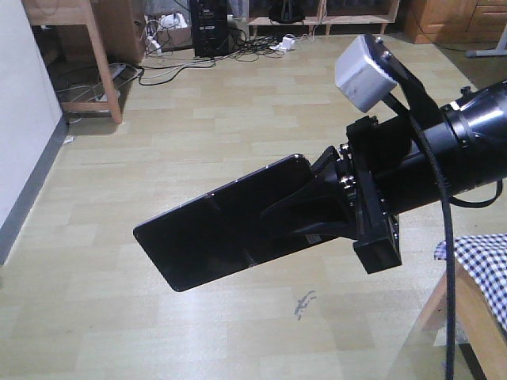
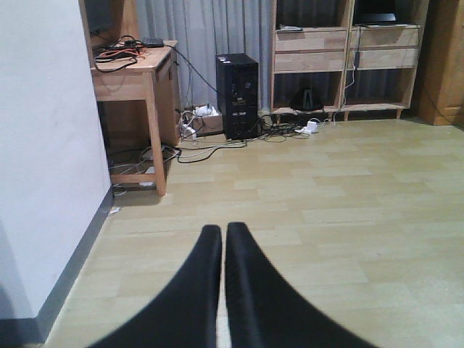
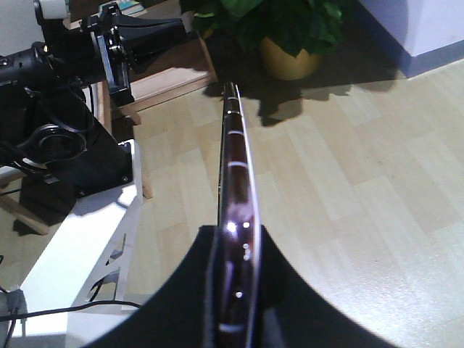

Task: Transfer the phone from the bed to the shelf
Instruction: 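Keep holding the phone while turning toward the white block table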

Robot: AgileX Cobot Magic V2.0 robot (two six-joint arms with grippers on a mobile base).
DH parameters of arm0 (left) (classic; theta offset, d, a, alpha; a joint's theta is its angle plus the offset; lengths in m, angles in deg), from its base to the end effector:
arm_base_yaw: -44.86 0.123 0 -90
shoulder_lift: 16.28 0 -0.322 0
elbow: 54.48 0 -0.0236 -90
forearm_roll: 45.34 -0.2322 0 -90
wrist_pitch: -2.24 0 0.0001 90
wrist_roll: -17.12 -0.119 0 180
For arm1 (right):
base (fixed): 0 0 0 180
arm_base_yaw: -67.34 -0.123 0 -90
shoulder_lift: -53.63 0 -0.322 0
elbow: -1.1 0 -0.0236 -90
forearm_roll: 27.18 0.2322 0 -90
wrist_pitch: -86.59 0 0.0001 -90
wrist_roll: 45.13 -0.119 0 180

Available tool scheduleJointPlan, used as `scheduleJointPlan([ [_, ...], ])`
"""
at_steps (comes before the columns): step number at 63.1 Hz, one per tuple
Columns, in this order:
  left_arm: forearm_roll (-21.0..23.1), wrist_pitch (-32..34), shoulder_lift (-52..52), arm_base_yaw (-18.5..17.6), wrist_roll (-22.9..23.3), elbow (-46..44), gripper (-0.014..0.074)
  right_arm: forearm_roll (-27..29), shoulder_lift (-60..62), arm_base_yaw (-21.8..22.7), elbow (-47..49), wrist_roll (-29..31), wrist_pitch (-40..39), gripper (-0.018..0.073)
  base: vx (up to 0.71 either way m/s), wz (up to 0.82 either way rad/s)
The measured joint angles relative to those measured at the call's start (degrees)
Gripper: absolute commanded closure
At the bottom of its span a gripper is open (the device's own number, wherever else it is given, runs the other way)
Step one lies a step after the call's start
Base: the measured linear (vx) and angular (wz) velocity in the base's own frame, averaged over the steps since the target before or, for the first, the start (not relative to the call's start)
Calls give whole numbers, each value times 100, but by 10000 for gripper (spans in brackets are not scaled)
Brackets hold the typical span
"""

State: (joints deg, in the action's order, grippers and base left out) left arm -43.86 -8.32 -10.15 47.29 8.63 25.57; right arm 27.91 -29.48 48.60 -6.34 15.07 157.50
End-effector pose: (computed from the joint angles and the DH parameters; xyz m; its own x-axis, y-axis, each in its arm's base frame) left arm 0.0281 0.0006 0.1823 -0.1209 0.1175 -0.9857 -0.0231 0.9924 0.1211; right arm 0.1901 0.1619 0.3993 -0.3353 -0.4974 -0.8001 -0.9405 0.2270 0.2530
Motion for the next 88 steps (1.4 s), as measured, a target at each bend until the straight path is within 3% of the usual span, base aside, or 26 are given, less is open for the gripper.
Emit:
scheduleJointPlan([
  [88, 0, 0, 0, 0, 0, 0, 595, 0, 0, 0, 0, 0, -1, 561, 34, -12],
])
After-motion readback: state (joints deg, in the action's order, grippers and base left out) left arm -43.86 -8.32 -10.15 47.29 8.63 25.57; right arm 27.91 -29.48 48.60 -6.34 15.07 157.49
